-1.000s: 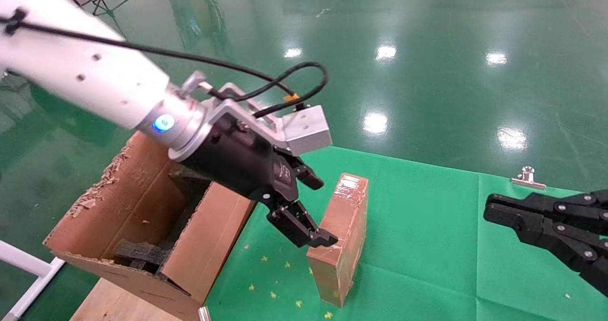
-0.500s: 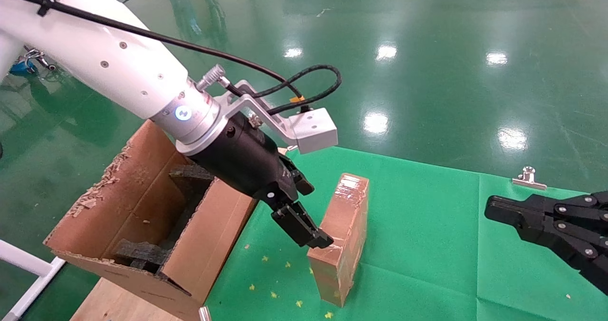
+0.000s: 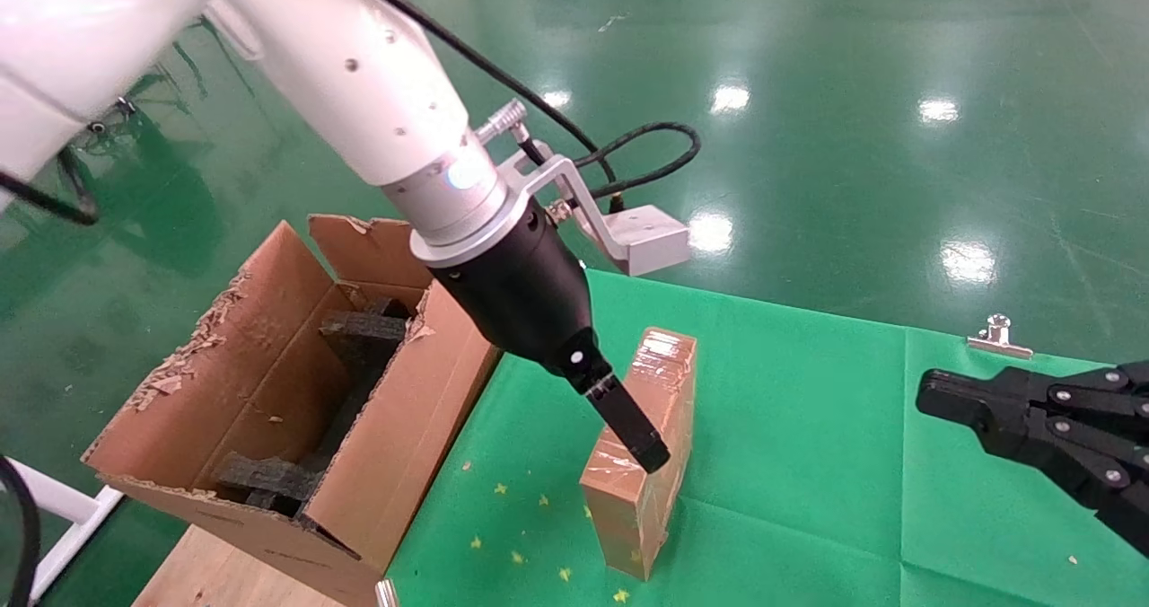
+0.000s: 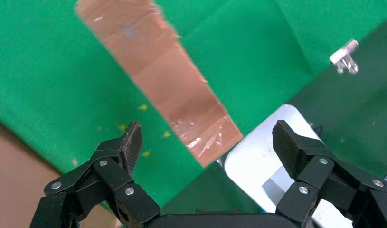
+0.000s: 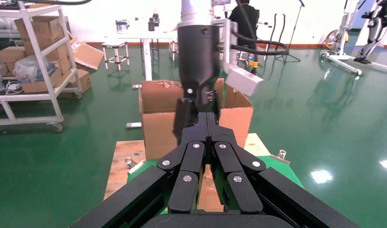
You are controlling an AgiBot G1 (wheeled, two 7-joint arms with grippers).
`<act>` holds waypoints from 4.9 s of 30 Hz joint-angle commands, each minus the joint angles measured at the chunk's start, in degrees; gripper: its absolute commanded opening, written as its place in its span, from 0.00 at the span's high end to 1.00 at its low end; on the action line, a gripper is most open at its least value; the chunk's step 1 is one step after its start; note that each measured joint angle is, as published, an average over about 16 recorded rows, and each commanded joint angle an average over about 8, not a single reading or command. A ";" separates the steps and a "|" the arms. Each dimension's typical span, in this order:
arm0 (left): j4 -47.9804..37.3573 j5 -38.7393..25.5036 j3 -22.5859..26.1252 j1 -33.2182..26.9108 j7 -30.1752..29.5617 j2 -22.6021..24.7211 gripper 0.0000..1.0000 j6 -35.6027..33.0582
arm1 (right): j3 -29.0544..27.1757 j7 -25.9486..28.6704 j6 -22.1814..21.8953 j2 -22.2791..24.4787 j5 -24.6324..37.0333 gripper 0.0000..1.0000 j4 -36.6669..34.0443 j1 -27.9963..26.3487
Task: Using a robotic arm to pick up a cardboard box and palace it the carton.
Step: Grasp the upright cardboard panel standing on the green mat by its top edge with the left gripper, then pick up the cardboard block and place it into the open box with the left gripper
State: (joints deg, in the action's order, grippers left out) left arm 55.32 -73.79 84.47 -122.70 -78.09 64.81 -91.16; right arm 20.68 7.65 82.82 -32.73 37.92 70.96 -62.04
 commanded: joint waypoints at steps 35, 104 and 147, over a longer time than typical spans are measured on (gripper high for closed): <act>-17.58 4.97 15.33 0.93 -5.43 13.50 0.70 3.93 | 0.00 -0.01 -0.02 0.01 -0.02 0.00 -0.02 0.01; -37.60 -0.66 12.40 -22.98 12.40 -6.36 1.00 6.27 | 0.00 -0.01 -0.02 0.01 -0.02 0.00 -0.02 0.01; -52.04 -5.39 16.30 -8.27 39.43 -23.21 1.00 7.60 | 0.01 -0.01 -0.02 0.01 -0.02 0.00 -0.02 0.01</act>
State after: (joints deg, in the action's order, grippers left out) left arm 3.33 -79.22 100.78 -130.98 -38.83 41.68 -82.97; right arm 20.69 7.64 82.80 -32.71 37.90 70.94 -62.03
